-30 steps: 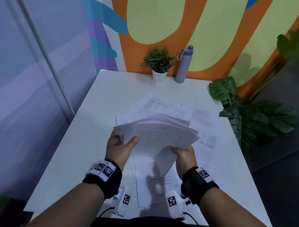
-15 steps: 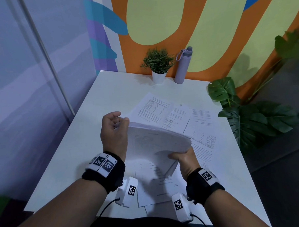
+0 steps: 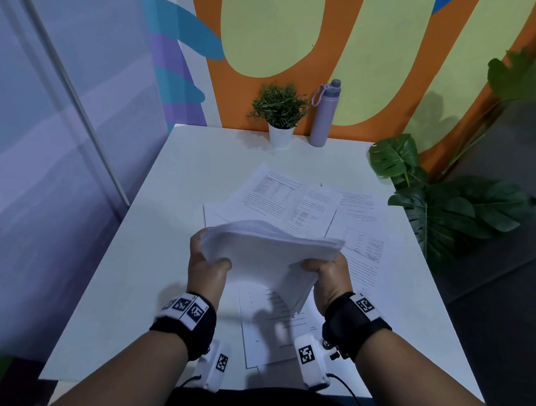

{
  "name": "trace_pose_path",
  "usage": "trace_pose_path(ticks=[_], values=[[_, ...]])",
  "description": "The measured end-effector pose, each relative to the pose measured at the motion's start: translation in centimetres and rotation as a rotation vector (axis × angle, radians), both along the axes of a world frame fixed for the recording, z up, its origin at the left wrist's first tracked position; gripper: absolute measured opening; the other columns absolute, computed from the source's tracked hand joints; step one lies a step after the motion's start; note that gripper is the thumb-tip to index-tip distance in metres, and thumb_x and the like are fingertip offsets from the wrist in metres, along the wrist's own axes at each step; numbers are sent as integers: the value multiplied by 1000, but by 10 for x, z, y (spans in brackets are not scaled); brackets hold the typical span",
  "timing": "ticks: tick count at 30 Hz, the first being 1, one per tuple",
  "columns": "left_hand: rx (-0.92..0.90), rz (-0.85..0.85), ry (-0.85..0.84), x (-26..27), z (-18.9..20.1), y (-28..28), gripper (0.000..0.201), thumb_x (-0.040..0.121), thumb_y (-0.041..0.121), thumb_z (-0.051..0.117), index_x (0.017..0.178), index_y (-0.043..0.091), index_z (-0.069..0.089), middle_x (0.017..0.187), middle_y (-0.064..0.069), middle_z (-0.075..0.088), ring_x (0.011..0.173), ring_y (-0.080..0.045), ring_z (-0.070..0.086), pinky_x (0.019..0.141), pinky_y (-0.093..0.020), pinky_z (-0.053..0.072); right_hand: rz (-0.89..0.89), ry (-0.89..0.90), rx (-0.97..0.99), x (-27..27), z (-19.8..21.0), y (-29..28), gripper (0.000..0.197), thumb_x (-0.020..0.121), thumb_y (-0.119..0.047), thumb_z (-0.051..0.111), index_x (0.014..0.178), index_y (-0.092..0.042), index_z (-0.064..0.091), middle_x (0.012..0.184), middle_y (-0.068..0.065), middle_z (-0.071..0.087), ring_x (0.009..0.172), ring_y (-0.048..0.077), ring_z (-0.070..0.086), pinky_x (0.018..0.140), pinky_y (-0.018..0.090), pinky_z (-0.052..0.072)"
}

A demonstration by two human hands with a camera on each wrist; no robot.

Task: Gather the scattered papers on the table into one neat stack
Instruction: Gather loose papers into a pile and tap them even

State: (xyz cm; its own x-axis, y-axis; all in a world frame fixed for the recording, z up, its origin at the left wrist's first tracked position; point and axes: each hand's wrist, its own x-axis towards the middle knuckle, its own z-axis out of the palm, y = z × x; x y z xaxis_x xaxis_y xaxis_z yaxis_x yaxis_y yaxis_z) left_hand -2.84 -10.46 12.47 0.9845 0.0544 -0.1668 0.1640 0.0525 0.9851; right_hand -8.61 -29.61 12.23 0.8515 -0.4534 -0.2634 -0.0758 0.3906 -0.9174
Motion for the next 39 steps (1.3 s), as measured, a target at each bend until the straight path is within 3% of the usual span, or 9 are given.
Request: trace_pose_path(ticks=[3, 8, 16, 20, 22, 26, 29, 35, 39], values=[[-12, 27, -3, 4, 1, -2, 47, 56, 3, 50, 87, 37, 55, 88, 2, 59, 81, -19, 55, 67, -29, 44, -8, -33, -16, 4, 4, -1, 48, 49, 8, 55, 96, 0, 63, 79, 9, 66, 73, 23, 61, 64, 30, 49], [-6, -25, 43, -3, 1, 1, 46, 51, 3, 48, 96, 8, 56, 78, -2, 55, 75, -20, 50, 61, -27, 38, -19, 19, -89, 1, -3, -6, 41, 60, 14, 55, 91, -13, 60, 85, 7, 62, 80, 23, 55, 64, 28, 44], [-78, 53, 125, 8, -2, -3, 24, 57, 10, 55, 78, 21, 59, 80, -8, 59, 79, -27, 55, 72, -36, 45, 13, -31, -125, 4, 4, 2, 54, 68, 15, 51, 108, -22, 56, 93, 2, 64, 87, 20, 58, 69, 31, 48], [-46, 25, 68, 8, -1, -1, 16, 58, 8, 56, 66, 21, 55, 71, -2, 56, 73, -23, 51, 70, -32, 41, 27, -190, -354, -1, 11, -3, 75, 76, 8, 55, 129, -43, 39, 114, -11, 56, 104, 4, 57, 82, 25, 53], [-58, 10, 76, 10, 2, -2, 8, 60, 10, 55, 67, 15, 55, 72, -4, 54, 74, -22, 48, 70, -33, 38, 41, -289, -589, 2, 19, -7, 88, 80, 8, 50, 135, -56, 24, 126, -8, 48, 119, 13, 50, 96, 26, 48], [-91, -14, 112, 14, 2, -3, 23, 63, 14, 51, 80, 22, 65, 88, -13, 60, 85, -28, 55, 78, -43, 43, 7, -408, -1015, 12, 26, -14, 80, 77, 16, 48, 144, -26, 32, 124, 9, 44, 121, 4, 44, 93, 10, 39], [-91, -10, 122, 12, 2, -3, 25, 61, 12, 51, 78, 25, 64, 84, -11, 60, 83, -30, 55, 75, -42, 43, -28, -446, -1066, 12, 27, -14, 55, 76, 18, 50, 127, -2, 54, 118, 12, 49, 115, 11, 50, 94, 16, 43], [-83, -43, 103, 10, 2, -5, 30, 58, 6, 53, 81, 23, 62, 80, -6, 62, 79, -26, 58, 71, -32, 48, -83, -490, -1002, 7, 30, -12, 56, 65, 17, 55, 118, 0, 58, 122, 18, 48, 119, 21, 49, 97, 19, 44], [-68, -30, 90, 12, 1, -7, 28, 59, 8, 55, 78, 26, 64, 79, -3, 63, 78, -22, 59, 70, -32, 48, -60, -460, -962, 7, 32, -11, 45, 63, 13, 55, 105, -1, 63, 112, 12, 53, 110, 11, 53, 93, 17, 43]])
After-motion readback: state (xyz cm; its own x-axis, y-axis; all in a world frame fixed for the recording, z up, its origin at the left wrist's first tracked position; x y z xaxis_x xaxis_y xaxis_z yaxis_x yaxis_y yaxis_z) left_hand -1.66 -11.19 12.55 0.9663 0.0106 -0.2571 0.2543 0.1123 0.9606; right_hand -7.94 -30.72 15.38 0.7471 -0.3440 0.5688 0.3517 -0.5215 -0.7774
